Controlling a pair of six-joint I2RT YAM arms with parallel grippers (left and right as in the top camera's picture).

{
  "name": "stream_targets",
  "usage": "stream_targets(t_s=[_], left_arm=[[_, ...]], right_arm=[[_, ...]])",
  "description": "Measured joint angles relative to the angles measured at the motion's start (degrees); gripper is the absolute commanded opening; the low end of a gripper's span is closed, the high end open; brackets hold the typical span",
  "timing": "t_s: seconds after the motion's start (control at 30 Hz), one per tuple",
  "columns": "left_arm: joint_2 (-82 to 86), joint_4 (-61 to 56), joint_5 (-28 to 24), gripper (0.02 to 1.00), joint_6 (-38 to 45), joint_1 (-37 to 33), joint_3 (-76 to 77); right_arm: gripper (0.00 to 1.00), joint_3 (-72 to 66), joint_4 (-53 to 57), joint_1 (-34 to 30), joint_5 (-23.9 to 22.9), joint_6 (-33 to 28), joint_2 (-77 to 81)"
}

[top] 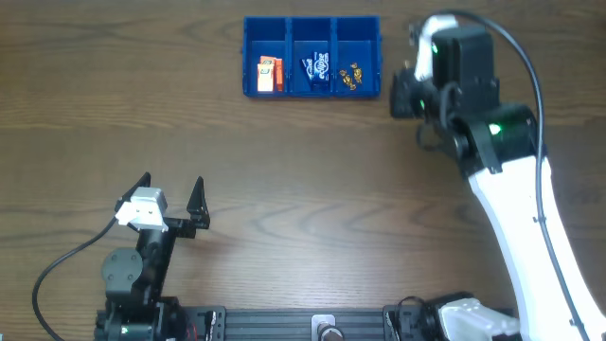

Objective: Sort Candies Into Trays

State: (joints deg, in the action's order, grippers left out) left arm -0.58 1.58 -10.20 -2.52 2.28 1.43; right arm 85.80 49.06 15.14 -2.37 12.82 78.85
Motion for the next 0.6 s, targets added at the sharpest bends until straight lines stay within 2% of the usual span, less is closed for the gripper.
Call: stream_targets(t_s=[0.3, 0.6], left_arm=[[0.00, -0.02, 0.00, 0.998, 0.00, 0.00, 0.00], [0.00, 0.00, 0.00, 0.998, 0.00, 0.00, 0.00]], right_arm=[[0.034, 27.26, -0.02, 1.55, -4.98, 1.64, 25.99], [0.036, 30.12, -3.54, 1.55, -5.07, 3.61, 46.56]])
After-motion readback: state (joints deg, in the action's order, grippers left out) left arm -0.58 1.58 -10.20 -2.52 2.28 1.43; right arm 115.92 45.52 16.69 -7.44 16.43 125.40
